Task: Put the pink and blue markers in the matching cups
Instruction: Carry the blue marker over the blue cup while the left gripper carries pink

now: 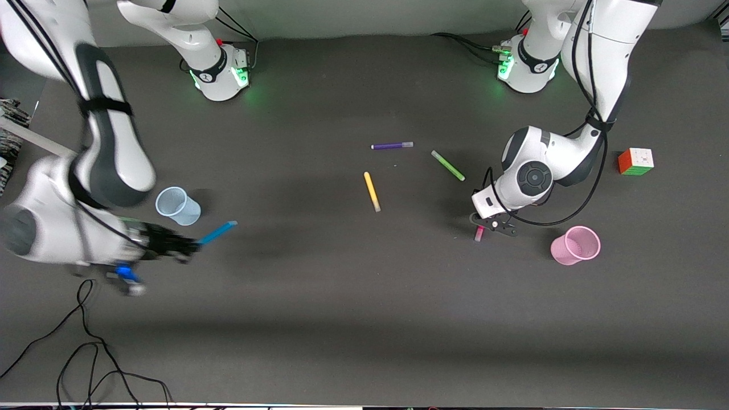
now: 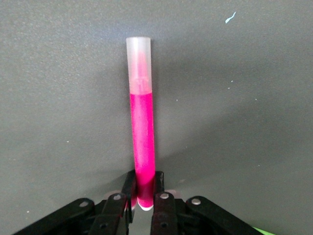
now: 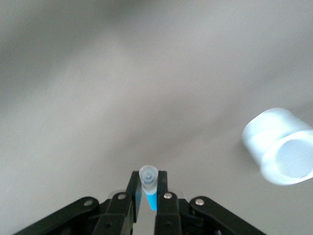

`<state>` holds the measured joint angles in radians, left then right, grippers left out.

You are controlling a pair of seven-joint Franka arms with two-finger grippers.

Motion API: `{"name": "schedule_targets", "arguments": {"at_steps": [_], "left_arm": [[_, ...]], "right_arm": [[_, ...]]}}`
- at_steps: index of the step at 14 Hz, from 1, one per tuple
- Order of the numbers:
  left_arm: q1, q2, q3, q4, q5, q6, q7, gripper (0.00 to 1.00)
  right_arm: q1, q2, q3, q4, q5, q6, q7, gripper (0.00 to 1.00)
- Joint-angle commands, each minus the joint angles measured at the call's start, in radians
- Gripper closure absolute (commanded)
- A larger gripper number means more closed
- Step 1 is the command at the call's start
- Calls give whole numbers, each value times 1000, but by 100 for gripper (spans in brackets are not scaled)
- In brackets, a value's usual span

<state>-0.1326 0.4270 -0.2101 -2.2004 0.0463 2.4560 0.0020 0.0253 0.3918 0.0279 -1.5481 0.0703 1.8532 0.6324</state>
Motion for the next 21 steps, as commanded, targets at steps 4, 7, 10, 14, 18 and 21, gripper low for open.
{"name": "schedule_targets", "arguments": {"at_steps": [4,7,10,14,18,21], "left_arm": [[37,-172,17,175,-6,-399,-23,100],[132,-168,18,393,-6,-734,-17,100],[234,-153,20,513,10,-863,6,100],[281,-65,20,654,58,-982,0,100],[281,89,32,821,87,-1080,-10,100],[277,182,32,838,136,-1112,-10,100]], "right_arm": [[-4,-301,-135,-375,-147,332,-167,100],[-4,-419,-160,-577,-173,447,-187,100],[-4,-468,-161,-691,-202,468,-186,100],[-2,-472,-161,-794,-256,538,-184,100],[-1,-459,-161,-839,-257,612,-184,100],[-1,-438,-161,-837,-257,635,-186,68]]}}
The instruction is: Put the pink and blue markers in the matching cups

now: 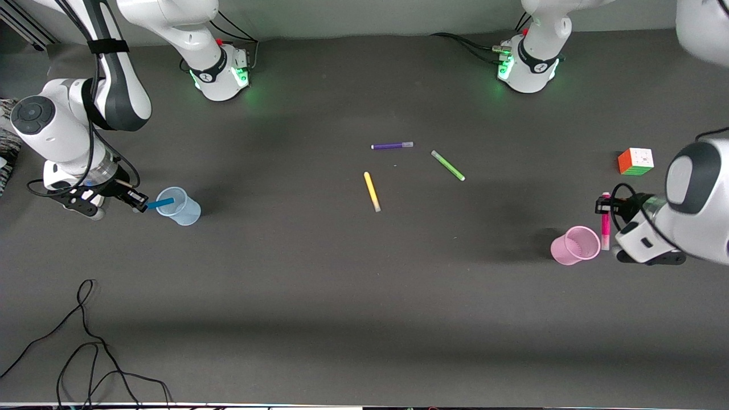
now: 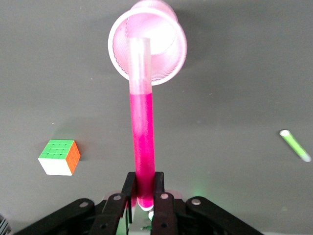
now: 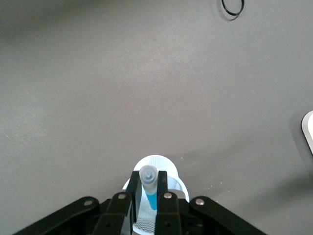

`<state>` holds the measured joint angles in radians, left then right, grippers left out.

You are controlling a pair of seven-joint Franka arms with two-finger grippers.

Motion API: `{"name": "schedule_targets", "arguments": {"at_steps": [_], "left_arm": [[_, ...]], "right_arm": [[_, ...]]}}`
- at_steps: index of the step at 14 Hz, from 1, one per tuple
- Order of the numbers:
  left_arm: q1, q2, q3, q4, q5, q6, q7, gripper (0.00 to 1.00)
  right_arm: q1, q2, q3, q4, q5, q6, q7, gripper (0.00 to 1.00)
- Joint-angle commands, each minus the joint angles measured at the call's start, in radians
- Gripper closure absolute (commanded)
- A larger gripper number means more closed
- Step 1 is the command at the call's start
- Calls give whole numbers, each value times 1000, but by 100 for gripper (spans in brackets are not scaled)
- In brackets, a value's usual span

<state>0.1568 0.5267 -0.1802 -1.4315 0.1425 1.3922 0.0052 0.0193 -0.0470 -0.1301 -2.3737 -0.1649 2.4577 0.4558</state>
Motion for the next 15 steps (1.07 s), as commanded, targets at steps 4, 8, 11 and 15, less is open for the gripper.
{"name": "schedule_targets", "arguments": {"at_steps": [4,8,11,15], "left_arm": [[-22,162,2,68,66,-52,-13,100],[-22,185,2,68,66,-52,-13,100],[-22,199,2,68,63,-45,-13,90],[-20,199,2,80,61,-55,-7,0]], "right_arm": [[4,3,-2,-10,-22,20,-9,0],[4,3,-2,40,-15,-12,-11,0],[2,3,0,160,-5,-161,-118,0],[2,1,0,380,175,-397,-267,0]]}}
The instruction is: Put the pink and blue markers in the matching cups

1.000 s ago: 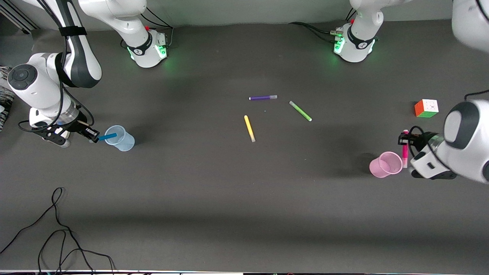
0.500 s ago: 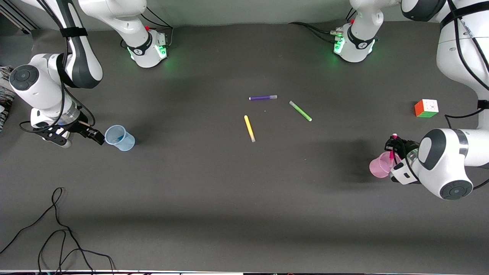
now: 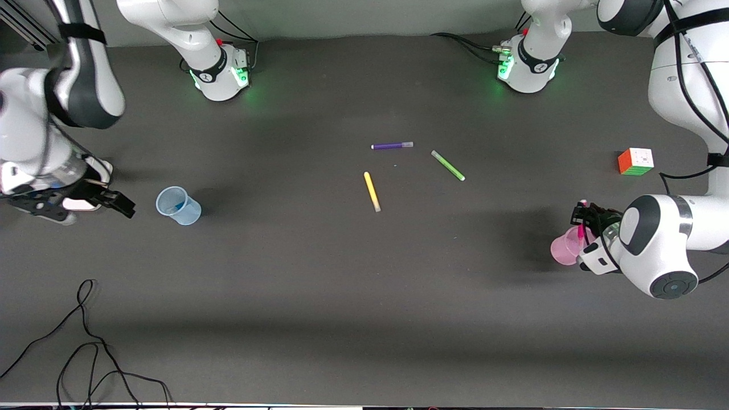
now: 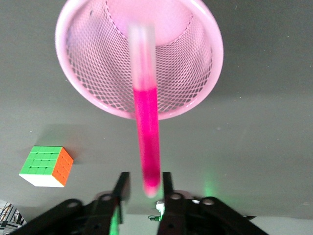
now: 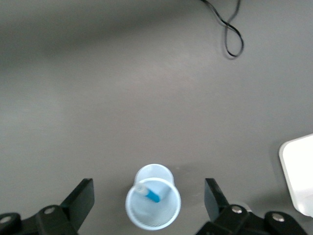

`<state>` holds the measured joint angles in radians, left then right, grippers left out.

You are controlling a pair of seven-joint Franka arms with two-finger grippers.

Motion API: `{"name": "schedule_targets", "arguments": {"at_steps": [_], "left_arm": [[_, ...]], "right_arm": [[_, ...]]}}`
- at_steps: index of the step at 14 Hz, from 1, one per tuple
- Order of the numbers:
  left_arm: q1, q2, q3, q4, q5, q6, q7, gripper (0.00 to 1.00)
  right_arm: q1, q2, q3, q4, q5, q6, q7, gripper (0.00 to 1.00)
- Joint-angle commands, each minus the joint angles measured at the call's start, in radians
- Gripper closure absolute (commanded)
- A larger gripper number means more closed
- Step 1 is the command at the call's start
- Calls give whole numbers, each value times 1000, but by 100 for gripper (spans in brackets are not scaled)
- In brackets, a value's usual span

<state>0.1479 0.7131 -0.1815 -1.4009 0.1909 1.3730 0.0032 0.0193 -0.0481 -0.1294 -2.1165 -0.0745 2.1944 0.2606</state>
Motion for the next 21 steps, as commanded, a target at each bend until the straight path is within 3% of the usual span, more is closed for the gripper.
{"name": "schedule_targets", "arguments": {"at_steps": [1,3,7,11,16,18,21], "left_arm": [[-13,9,4,65,15,-55,-9,0],[-11,9,5,126,13,-86,-23,0],[-4,-1,4,172,9,-121,-26,0],[36,-170,2,151,-53,-95,-22,0],[58,-490,1,-113,-120,119,-23,0],[55,-550,1,-148,-120,141,-22,0],[29,-602,4,-148,-122,169,-23,0]], "right_arm": [[2,4,-1,191,91,-241,-102,0],[2,2,2,295,94,-401,-132,0],[4,-38,2,332,101,-481,-133,0],[7,-65,10,362,99,-545,-150,0],[16,-64,48,414,90,-570,-164,0],[16,-56,92,414,87,-570,-164,0],[14,-56,99,414,90,-570,-166,0]]}}
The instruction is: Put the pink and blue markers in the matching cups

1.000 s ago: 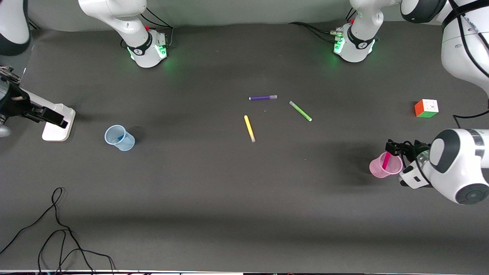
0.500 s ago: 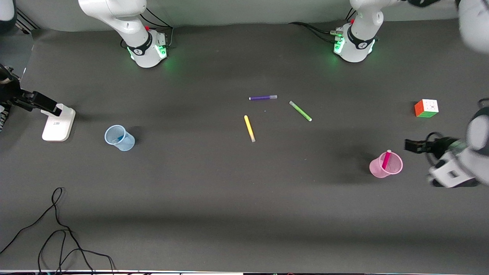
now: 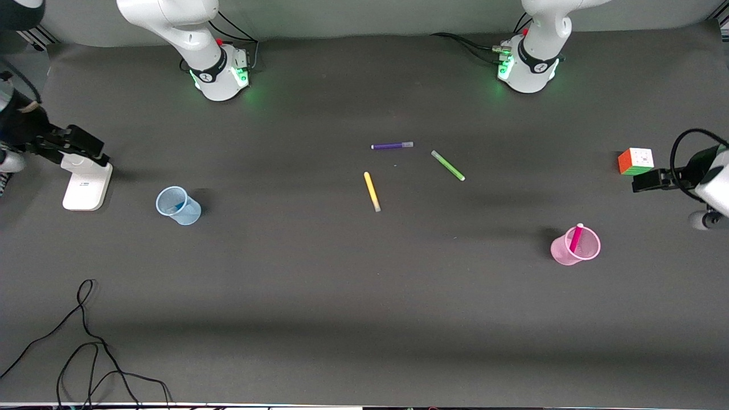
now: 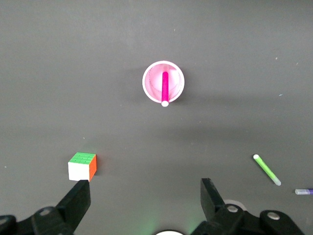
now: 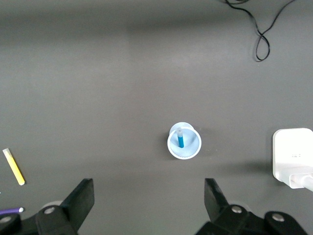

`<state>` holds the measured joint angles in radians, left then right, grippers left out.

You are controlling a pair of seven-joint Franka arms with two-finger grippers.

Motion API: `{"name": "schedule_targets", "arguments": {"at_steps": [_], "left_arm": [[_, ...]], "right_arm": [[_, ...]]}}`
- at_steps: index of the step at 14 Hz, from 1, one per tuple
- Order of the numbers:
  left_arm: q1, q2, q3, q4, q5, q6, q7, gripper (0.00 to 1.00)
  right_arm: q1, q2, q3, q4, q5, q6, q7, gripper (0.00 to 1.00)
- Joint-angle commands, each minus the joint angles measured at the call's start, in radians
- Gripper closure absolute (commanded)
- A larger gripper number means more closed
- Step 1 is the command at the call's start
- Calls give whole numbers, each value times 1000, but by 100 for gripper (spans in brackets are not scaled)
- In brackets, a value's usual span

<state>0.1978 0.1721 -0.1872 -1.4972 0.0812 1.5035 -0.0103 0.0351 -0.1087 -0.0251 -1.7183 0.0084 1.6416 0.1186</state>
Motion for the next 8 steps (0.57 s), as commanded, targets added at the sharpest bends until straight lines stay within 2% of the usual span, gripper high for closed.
{"name": "schedule_targets", "arguments": {"at_steps": [1,4,8], "left_arm": [[-53,-80,20,-52,-21,38,-10,0],[-217,-123,179,-52,-58,29,-10,0],[-227,-134,181,-52,-77,-8,-10,0]], "right_arm": [[-1,3,-7,17,7,-19,-22,0],[0,9,-4,35,7,-45,-16,0],[8,7,-7,42,10,-68,-8,0]]}}
